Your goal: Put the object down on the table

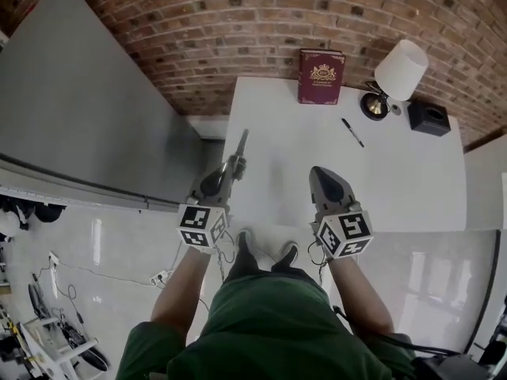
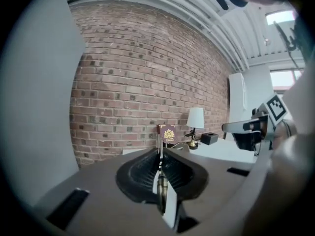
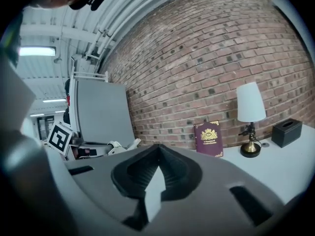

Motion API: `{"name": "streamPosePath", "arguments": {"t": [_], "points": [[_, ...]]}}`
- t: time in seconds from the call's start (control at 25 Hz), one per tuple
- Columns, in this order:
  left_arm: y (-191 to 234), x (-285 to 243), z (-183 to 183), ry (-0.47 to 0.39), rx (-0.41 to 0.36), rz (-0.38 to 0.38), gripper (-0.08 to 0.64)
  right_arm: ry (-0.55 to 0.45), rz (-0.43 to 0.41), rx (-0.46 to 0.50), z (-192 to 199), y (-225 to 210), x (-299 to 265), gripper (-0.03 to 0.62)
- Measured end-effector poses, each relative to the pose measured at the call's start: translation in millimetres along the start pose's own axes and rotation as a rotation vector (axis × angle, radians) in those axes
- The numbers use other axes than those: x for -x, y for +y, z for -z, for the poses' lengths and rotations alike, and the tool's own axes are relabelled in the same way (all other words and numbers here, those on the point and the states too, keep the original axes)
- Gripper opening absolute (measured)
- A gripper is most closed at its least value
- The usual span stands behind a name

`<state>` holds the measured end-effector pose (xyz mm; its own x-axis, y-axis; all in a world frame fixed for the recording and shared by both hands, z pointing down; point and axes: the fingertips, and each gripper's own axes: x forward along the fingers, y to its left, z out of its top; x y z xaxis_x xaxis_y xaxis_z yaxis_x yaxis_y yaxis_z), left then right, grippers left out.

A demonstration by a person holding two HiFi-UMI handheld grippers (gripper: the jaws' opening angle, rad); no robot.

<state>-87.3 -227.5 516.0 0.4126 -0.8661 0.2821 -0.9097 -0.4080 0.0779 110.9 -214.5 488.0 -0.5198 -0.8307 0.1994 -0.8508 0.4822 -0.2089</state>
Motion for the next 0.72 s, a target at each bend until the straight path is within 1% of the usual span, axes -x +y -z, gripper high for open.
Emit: {"name": "streamPosePath", "arguments": {"t": [0.2,0.36,0.44,0.56,0.64,0.72], "points": [[14.4,-44.3,6.1,0.044,-0.069,0.090,0.023,0.017,0.109,-0.019,3.9,-13.1,-2.8,0.002],[21.3,-78.4,15.3,0.072,-0.146,0.162,0.023,0.025,0.180,-0.039,8.3,-17.4,-6.0,0.002],[24.3,-95.1,26.0,0.094,-0.204,0.198,0.023,0.028,0.215,-0.055,11.0,-19.0,-6.2,0.002],[27.3,-118.3,41.5,0.119,-0.327,0.247,0.023,0.033,0.269,-0.074,14.0,-21.2,-5.2,0.002],[22.8,-130.3,49.7,0.139,-0.407,0.290,0.023,0.032,0.302,-0.088,15.0,-23.5,-2.8,0.002],[16.3,-140.9,58.8,0.158,-0.467,0.337,0.023,0.032,0.331,-0.097,15.9,-25.5,-0.2,0.003]]}}
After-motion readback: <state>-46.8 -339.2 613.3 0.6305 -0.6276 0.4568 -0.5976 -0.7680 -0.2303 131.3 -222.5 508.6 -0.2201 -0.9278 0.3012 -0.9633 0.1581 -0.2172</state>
